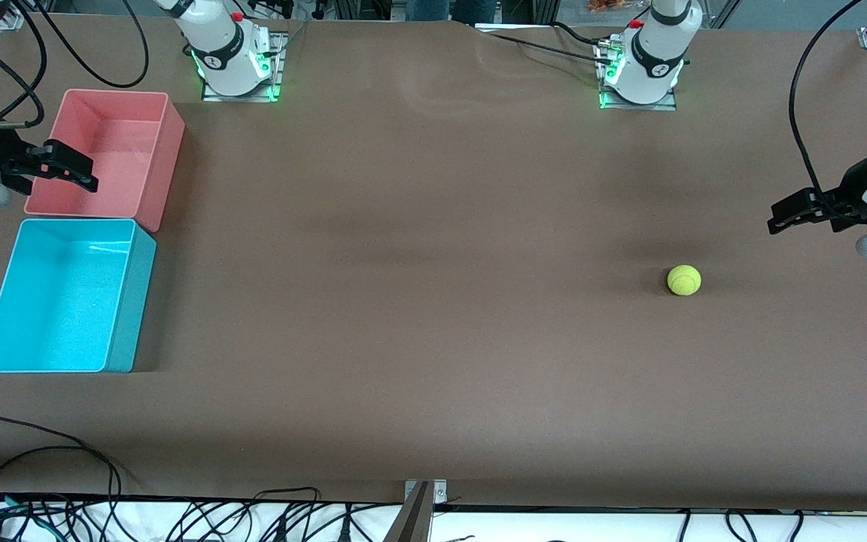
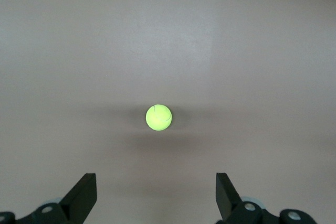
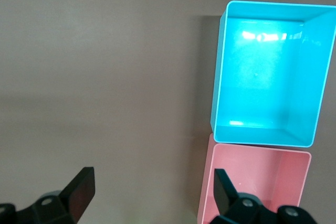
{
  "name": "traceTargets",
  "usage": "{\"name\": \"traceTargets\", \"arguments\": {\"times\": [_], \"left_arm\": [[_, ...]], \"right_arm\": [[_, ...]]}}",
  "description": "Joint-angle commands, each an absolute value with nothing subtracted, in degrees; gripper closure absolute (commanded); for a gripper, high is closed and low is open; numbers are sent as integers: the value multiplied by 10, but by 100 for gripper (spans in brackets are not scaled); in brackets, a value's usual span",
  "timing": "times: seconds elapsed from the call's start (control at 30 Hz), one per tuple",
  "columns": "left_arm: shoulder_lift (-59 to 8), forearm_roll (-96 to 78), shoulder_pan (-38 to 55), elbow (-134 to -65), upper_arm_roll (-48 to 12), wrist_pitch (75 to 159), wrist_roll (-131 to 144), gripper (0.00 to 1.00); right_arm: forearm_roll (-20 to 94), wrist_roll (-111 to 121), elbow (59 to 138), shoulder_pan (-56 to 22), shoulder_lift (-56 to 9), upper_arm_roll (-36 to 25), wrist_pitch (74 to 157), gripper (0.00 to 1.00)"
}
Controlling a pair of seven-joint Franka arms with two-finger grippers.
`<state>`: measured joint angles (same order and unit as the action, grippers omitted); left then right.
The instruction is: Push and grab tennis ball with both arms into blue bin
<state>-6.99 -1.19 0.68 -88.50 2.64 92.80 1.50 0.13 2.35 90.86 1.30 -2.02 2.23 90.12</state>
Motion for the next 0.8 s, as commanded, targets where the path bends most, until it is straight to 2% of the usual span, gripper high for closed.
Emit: {"name": "traceTargets", "arguments": {"times": [0.0,0.77], "left_arm": [[-59,-25,4,-893,25,933,2,0],[-58,-25,4,-893,25,933,2,0]], "right_arm": [[12,20,905,11,-18,22,895,0],[11,22,904,11,-18,22,895,0]]}}
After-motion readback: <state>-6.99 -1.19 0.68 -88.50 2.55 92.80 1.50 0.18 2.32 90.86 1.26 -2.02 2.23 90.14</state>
